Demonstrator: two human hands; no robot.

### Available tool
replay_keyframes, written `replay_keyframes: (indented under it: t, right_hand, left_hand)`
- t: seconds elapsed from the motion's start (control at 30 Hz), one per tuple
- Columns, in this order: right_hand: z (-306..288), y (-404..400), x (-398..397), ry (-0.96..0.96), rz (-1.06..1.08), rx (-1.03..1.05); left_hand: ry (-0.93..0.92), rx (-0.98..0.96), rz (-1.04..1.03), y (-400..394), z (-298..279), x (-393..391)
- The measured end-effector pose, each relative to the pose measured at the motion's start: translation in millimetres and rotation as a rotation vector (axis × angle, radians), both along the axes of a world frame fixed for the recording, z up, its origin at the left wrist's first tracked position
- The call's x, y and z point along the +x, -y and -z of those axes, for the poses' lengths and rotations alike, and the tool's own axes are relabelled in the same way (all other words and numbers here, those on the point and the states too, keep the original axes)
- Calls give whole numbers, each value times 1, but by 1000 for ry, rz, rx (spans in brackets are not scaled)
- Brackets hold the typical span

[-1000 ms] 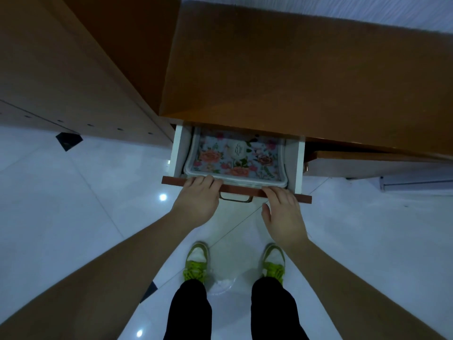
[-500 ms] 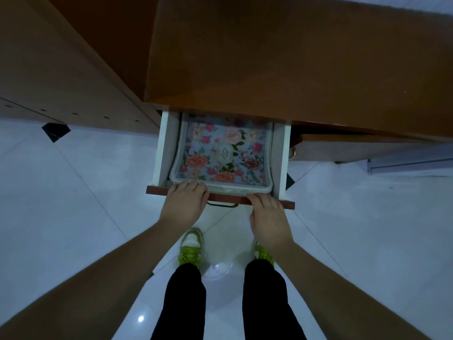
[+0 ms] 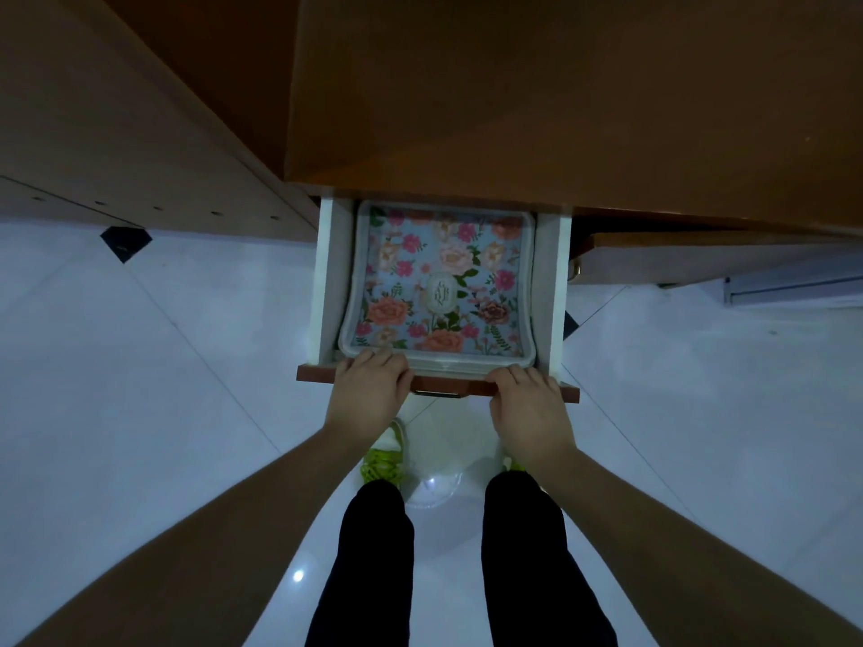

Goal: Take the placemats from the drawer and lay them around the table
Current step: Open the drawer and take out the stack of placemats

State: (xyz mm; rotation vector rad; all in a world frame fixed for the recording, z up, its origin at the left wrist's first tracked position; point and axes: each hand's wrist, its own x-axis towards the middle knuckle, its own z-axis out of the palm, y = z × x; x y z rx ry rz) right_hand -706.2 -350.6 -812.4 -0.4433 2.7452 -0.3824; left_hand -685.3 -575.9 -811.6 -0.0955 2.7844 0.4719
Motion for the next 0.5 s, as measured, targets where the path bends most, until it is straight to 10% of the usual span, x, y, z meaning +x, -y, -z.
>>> replay_keyframes:
  t: [0.5]
  right_hand:
    - [12, -2, -42, 130, 60, -82]
  left_hand:
    - [474, -57, 254, 29, 30, -74]
